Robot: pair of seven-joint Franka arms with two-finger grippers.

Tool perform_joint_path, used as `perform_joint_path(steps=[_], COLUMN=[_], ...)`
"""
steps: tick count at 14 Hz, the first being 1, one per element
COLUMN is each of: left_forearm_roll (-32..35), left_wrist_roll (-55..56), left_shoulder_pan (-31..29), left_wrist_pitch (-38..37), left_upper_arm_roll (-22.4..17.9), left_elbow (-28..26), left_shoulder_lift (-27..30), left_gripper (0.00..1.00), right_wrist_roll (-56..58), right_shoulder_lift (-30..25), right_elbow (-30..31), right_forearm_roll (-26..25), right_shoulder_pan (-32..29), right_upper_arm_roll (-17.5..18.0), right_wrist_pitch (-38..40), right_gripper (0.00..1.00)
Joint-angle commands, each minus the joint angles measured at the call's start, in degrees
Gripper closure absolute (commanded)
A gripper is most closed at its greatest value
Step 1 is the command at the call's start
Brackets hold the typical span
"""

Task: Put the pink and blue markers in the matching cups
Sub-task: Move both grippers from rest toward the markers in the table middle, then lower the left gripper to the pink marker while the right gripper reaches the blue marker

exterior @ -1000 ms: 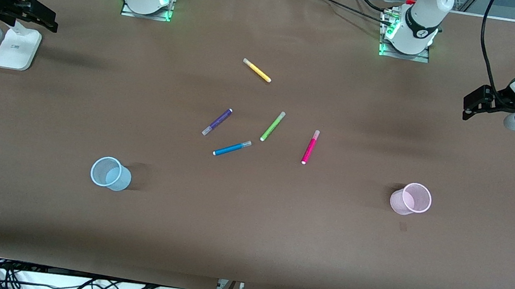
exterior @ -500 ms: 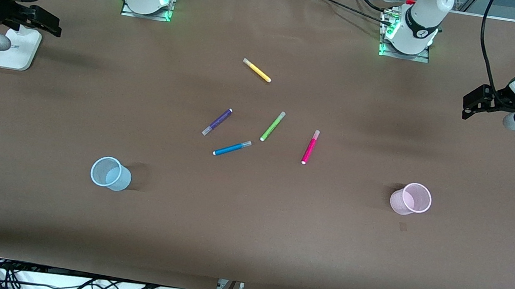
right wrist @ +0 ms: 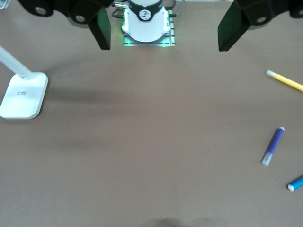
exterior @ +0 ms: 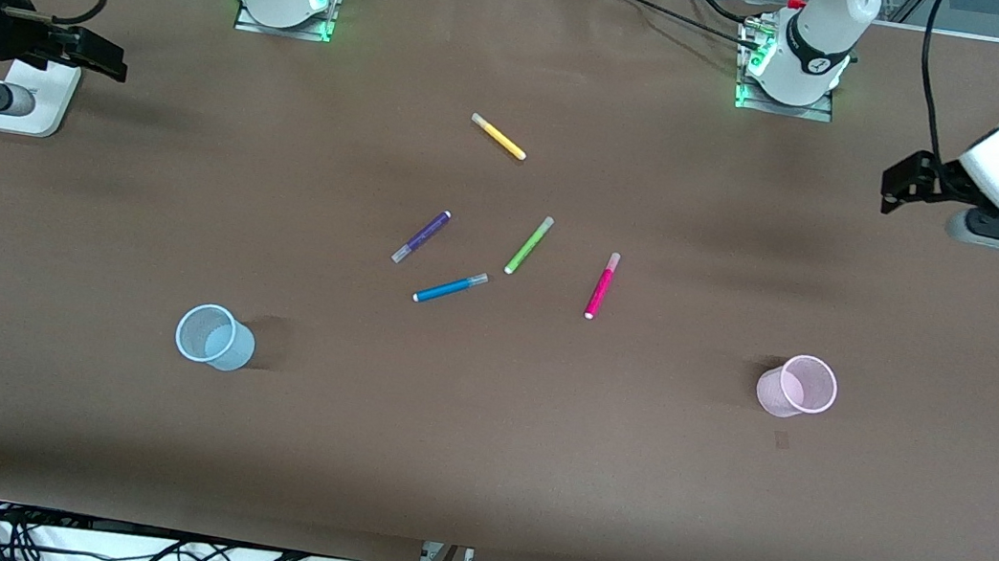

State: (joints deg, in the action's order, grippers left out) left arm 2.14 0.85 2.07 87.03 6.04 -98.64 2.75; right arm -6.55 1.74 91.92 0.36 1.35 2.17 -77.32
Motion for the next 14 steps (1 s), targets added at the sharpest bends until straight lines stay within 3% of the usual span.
perform_joint_path(steps=[1, 4, 9, 11, 14], left_forearm_roll=[-0.83, -1.44, -2.67, -2.67, -2.58], left_wrist_roll=[0.81, 2.22, 2.31, 2.31, 2.92], left_shoulder_pan=[0.48, 0.48, 0.74, 0.66, 0.75], left_wrist_pitch=[-1.69, 1.89, 24.01, 32.63, 40.47], left_upper_arm_roll=[5.45, 7.24, 9.78, 11.88, 16.09], left_elbow=[0.03, -0.93, -13.83, -18.58, -19.83], left_shoulder_lift=[-5.19, -9.60, -11.09, -11.71, -16.97], left_gripper=[0.00, 0.00, 0.00, 0.00, 0.00], right_wrist_roll=[-12.55, -27.32, -59.04, -64.18, -69.63], right_shoulder_lift=[2.30, 5.72, 13.63, 16.79, 22.59], right_elbow=[-1.13, -1.13, -1.21, -1.13, -1.21], right_forearm_roll=[0.60, 1.30, 10.79, 9.84, 9.92], right_shoulder_pan=[4.34, 9.18, 13.40, 17.18, 21.04], right_upper_arm_roll=[0.38, 0.38, 0.38, 0.30, 0.29], right_wrist_pitch=[-0.90, -4.23, -14.59, -18.38, -26.54], right_gripper=[0.01, 0.02, 0.02, 0.02, 0.02])
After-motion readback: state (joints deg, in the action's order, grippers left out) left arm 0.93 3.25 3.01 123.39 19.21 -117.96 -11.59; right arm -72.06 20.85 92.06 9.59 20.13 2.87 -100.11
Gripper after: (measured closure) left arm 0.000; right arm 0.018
